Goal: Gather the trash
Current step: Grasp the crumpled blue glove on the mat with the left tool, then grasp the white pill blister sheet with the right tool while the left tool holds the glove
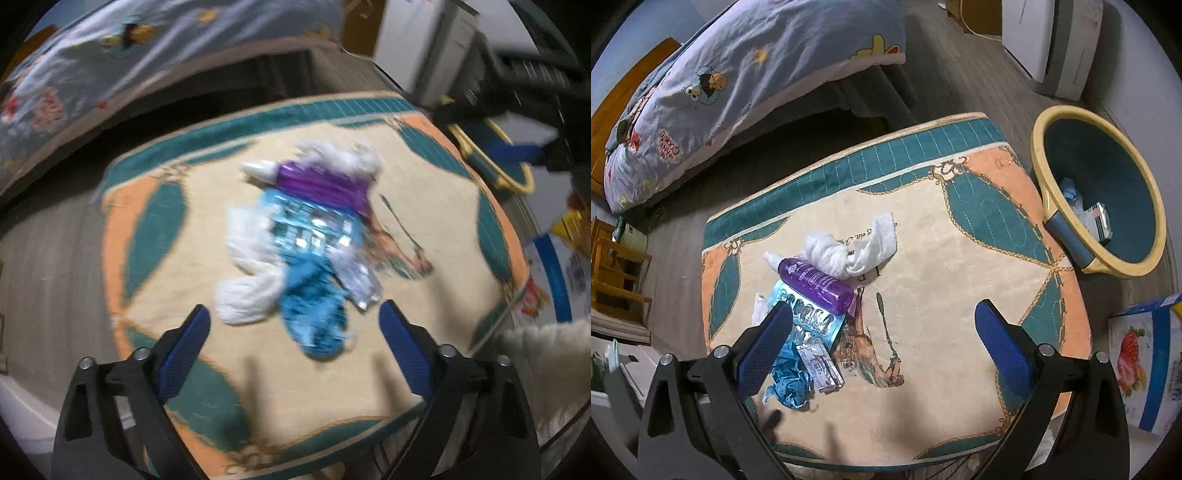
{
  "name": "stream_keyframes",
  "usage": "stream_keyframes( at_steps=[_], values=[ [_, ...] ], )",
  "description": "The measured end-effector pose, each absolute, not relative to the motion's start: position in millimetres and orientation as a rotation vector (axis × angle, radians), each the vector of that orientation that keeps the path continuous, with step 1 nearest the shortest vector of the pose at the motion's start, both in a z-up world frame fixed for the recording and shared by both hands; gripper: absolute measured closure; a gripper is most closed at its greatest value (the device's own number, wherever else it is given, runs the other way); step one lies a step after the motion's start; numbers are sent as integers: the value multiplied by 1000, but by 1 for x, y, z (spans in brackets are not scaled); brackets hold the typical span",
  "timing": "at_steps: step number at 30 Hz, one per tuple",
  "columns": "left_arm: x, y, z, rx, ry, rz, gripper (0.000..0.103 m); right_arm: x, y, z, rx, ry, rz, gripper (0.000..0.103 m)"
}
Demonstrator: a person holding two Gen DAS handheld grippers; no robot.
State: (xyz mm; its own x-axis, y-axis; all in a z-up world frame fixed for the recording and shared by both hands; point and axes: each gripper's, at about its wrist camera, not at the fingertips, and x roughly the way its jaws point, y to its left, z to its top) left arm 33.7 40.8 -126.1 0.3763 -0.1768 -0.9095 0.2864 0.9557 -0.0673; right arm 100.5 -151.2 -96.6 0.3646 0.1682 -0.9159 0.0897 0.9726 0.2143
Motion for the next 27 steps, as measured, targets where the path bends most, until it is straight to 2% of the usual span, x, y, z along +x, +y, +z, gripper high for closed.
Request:
stream_keyframes(
  at_steps=[4, 5, 6, 8, 9, 19, 25, 27],
  values=[
    [34, 23, -144, 150, 1214, -362, 34, 103, -153, -99, 250, 1209, 51, 6],
    [34, 19, -150, 188, 1233, -363, 44, 103, -153, -100, 244, 1209, 52, 6],
    [34, 17, -154, 209, 1247, -370, 62, 104, -154, -100, 237, 1210, 52, 6],
    [36, 18, -154, 227, 1255, -373, 78, 104, -154, -102, 229, 1214, 50, 6],
    [36, 20, -151, 215, 1248, -378, 83, 104, -155, -102, 230, 1216, 51, 6],
    [38, 67, -71, 66, 1036, -310, 84, 96, -132, -117, 159, 1263, 104, 6],
    [53, 91, -65, 17, 1026, -235, 84, 85, -97, -134, 84, 1297, 187, 7],
    [56, 93, -64, 12, 1022, -233, 84, 81, -88, -143, 71, 1314, 209, 14]
  ],
)
